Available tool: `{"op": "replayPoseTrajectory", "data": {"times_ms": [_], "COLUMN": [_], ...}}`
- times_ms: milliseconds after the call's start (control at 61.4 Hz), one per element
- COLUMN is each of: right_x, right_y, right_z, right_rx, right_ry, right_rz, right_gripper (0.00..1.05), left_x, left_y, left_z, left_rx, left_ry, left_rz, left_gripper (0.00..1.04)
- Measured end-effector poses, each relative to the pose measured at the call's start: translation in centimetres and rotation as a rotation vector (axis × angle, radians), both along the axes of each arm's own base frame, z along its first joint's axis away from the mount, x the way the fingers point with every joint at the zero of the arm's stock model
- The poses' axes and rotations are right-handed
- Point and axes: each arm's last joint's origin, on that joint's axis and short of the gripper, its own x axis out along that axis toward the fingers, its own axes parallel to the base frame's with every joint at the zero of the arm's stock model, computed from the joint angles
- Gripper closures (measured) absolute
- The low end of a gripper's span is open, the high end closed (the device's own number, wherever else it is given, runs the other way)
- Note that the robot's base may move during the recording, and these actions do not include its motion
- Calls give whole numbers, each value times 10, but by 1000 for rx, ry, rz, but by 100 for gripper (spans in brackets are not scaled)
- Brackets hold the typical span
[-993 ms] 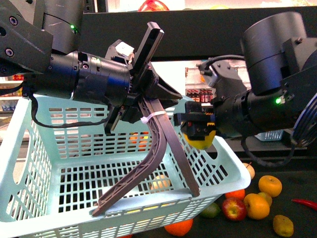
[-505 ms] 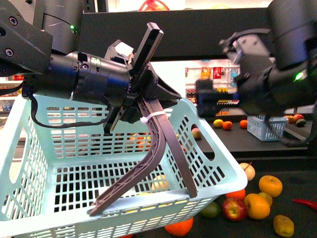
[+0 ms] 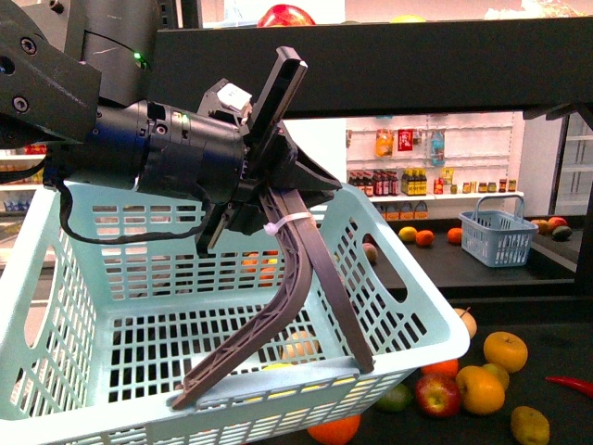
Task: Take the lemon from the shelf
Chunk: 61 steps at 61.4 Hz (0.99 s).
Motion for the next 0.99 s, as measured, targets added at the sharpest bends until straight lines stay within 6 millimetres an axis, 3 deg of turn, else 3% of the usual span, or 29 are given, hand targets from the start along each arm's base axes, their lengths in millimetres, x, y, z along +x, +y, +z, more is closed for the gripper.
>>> {"op": "replayPoseTrajectory", "data": {"times_ms": [163, 277, 440, 733, 993], "right_x": [-46, -67, -88, -98, -103], "right_y": [-5, -1, -1, -1, -1], "right_z": [-13, -35, -79, -105, -119], "right_rx": [6, -8, -21, -23, -26], "right_ry": [-40, -98, -98, -81, -90], "right_rz": [-44, 135, 150, 151, 150], "right_gripper": [9, 27, 54, 103, 102], "left_x": [0, 0, 0, 0, 0], "left_y": [0, 0, 0, 0, 0], "left_z": [0, 0, 0, 0, 0], "left_rx": [0, 0, -1, 0, 0], "left_ry": [0, 0, 1, 0, 1], "left_rz": [0, 0, -1, 0, -1], "left_gripper": [94, 94, 94, 94, 94]}}
